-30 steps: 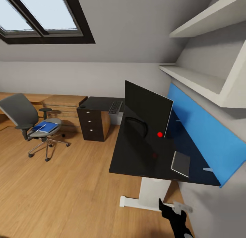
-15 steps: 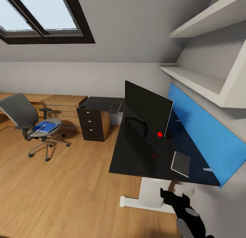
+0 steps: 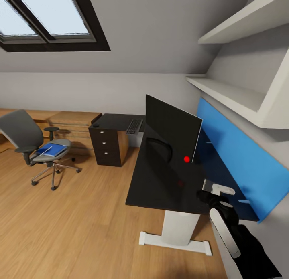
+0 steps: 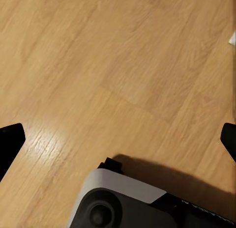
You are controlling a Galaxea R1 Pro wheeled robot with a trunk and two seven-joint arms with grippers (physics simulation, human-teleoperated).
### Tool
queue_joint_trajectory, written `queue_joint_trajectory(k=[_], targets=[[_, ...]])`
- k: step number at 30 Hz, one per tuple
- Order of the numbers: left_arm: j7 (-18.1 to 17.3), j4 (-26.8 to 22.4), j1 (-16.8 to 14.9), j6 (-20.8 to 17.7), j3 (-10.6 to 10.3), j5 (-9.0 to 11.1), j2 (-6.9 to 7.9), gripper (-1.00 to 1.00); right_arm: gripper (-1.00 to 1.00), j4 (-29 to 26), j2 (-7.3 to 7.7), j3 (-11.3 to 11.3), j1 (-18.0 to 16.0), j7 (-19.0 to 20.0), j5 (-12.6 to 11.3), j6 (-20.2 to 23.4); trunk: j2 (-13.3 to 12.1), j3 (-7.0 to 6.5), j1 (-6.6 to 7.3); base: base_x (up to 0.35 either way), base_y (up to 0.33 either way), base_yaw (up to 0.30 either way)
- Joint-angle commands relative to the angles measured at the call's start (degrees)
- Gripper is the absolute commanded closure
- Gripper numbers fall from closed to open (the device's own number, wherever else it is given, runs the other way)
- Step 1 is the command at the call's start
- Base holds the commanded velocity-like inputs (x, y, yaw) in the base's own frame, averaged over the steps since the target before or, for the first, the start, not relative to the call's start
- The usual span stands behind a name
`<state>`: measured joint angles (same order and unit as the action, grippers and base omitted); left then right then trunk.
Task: In the bedroom, organize the workspace by keeping the computer under the desk, ensuring the monitor is on the desk, placing the keyboard on the desk next to the monitor, placing the mouse on the desk next to the keyboard, moving the folder from the swivel chair onto the desk next to the mouse, stacking the notebook on top of the folder with the pen on top of the notebook, and positioning the swivel chair next to the desk.
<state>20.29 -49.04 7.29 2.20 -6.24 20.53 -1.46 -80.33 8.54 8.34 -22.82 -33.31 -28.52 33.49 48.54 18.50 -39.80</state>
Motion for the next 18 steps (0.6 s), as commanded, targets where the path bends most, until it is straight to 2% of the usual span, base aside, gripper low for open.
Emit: queue_joint_trajectory(k=[1,5,8,10,11,12,16,18], targets=[[0.3,-0.1,0.0,0.2,-0.2,0.6,0.04,-1.00,-1.00,0.1,0.07,0.3,-0.1,-0.6,-0.3,-0.7,0.1,0.06,-0.04,0.228,-0.175,0.000],[0.3,-0.1,0.0,0.3,-0.1,0.6,0.11,-1.00,-1.00,0.8,0.12,0.4,-0.3,-0.6,0.1,-2.0,0.1,0.06,-0.04,0.158,-0.125,0.000],[0.4,-0.2,0.0,0.3,-0.1,0.6,0.16,-1.00,-1.00,6.2,0.23,0.3,-0.3,-0.5,1.4,-5.5,0.1,0.06,-0.04,0.074,-0.061,0.000],[0.4,-0.2,0.0,0.3,-0.1,0.6,0.17,-1.00,-1.00,7.9,0.27,0.4,-0.3,-0.5,2.5,-7.2,0.1,0.06,-0.04,0.142,-0.096,0.000],[0.4,-0.3,0.0,0.3,-0.1,0.6,0.20,-1.00,-1.00,10.1,0.31,0.4,-0.3,-0.1,5.5,-10.2,0.1,0.06,-0.04,0.238,-0.123,0.000],[0.4,-0.3,0.0,0.3,0.0,0.6,0.23,-1.00,-1.00,10.7,0.32,0.4,-0.3,0.4,7.1,-11.4,0.1,0.06,-0.04,0.256,-0.117,0.000],[0.4,-0.4,0.0,0.3,0.0,0.6,0.28,-1.00,-1.00,11.4,0.33,0.4,-0.3,2.1,9.5,-12.8,0.1,0.06,-0.04,0.188,-0.080,0.000],[0.4,-0.7,0.0,0.3,0.0,0.6,0.25,-1.00,-1.00,14.1,0.24,0.3,-0.3,4.6,10.8,-13.5,0.1,0.06,-0.04,0.049,-0.021,0.000]])
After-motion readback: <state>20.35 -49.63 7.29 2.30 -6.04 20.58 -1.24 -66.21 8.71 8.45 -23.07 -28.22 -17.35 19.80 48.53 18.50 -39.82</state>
